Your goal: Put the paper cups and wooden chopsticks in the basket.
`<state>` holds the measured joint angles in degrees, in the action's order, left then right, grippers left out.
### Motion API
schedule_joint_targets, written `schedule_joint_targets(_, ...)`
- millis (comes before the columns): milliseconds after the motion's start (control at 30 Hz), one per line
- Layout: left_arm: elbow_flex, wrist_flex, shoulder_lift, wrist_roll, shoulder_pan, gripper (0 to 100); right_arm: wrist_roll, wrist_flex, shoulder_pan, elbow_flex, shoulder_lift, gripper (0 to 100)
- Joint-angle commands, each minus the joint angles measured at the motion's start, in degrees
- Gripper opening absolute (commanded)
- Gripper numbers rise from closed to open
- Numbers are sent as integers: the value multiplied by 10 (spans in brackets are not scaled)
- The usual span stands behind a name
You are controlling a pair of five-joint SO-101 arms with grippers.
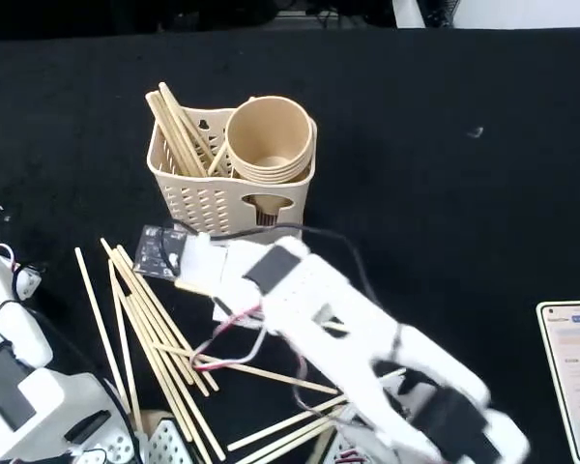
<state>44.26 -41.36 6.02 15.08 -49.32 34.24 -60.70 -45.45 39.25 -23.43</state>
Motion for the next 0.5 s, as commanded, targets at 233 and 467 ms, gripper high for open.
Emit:
schedule_joint_targets(233,3,4,15,3,17,180,-71,68,4,-98,-327,11)
schedule_joint_targets(467,3,4,15,3,17,180,-222,388,49,-87,-305,11)
